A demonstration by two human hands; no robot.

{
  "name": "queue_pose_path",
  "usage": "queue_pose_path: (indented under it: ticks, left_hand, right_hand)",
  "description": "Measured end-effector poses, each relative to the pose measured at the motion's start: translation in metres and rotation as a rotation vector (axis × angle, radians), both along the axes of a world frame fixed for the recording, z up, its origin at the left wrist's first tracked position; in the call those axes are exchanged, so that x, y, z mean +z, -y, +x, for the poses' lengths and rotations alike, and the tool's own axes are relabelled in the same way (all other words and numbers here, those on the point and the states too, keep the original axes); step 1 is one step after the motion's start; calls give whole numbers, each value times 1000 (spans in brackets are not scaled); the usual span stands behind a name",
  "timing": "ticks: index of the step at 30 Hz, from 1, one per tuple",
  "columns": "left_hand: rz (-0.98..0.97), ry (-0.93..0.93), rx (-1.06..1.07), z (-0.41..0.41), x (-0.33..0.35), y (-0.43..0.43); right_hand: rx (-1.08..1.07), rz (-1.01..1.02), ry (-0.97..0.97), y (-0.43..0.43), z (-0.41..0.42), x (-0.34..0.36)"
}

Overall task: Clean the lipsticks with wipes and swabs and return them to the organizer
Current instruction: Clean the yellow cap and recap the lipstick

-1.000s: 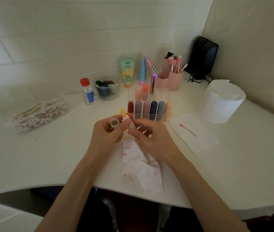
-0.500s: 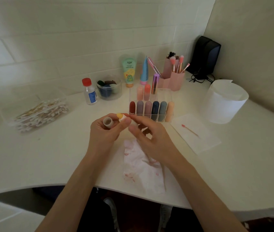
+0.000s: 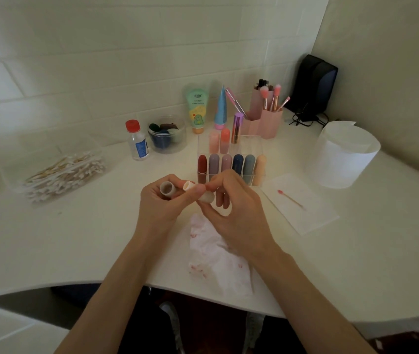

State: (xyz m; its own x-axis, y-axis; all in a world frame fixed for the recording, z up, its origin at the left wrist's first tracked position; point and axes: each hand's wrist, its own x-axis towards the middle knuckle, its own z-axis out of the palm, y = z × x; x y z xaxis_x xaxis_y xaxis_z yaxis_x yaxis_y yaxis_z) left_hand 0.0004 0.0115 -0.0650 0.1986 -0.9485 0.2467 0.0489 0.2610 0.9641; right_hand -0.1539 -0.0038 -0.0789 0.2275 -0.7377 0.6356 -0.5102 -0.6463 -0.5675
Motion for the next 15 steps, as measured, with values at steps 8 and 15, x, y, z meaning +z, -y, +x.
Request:
queue_pose_path:
  ticks: [8,15]
  left_hand:
    - [35,46,-30,4,-7,4]
    - [82,29,-138,1,-4,5]
  right_hand:
    - [-102,-18,38,2,-2,0]
    - [-131,45,75,5,-10,2]
